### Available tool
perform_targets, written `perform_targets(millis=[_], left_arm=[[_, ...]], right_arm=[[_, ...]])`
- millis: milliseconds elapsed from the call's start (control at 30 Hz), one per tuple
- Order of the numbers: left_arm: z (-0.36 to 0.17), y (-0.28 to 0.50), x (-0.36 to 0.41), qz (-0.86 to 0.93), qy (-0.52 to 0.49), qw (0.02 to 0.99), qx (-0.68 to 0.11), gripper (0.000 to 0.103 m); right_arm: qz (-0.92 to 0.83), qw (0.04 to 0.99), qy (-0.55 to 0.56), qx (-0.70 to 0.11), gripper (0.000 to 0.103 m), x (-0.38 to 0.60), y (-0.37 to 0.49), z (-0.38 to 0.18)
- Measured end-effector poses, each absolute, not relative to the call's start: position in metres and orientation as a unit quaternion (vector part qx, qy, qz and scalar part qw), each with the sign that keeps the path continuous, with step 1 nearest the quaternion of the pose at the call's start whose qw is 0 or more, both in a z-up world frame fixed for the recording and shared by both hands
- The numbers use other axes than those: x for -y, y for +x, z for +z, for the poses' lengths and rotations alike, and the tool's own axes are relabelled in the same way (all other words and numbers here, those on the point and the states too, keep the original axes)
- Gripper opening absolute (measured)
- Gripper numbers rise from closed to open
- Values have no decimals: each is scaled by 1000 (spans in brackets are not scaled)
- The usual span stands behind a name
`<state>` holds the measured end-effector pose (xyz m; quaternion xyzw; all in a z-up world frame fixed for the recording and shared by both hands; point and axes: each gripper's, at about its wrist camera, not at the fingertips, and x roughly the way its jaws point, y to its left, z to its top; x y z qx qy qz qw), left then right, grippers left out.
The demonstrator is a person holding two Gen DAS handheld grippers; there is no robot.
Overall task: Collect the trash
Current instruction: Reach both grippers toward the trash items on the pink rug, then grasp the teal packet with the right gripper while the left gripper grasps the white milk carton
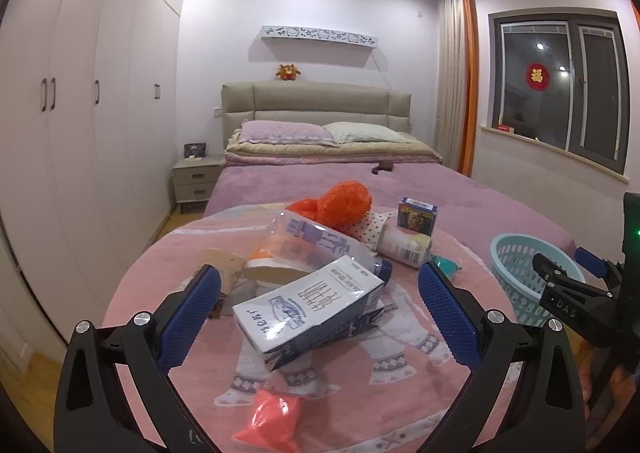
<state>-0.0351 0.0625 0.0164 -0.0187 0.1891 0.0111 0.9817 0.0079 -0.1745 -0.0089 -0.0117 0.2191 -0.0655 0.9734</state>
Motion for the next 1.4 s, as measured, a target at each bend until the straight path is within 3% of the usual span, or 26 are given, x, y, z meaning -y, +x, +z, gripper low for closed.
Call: perform_targets(millis=[567, 1267, 1400], left_arm=[[9, -22, -94, -13, -17, 976, -218, 96], [-37, 83, -86, -175, 62, 900, -395, 95], [-48, 92, -79, -166, 78, 887, -424, 86]], right_arm=[[-64, 974, -21, -217, 75, 165, 9, -7], [15, 967, -4, -254, 75, 145, 66, -20], [22, 956, 9, -293, 75, 149, 88, -32]])
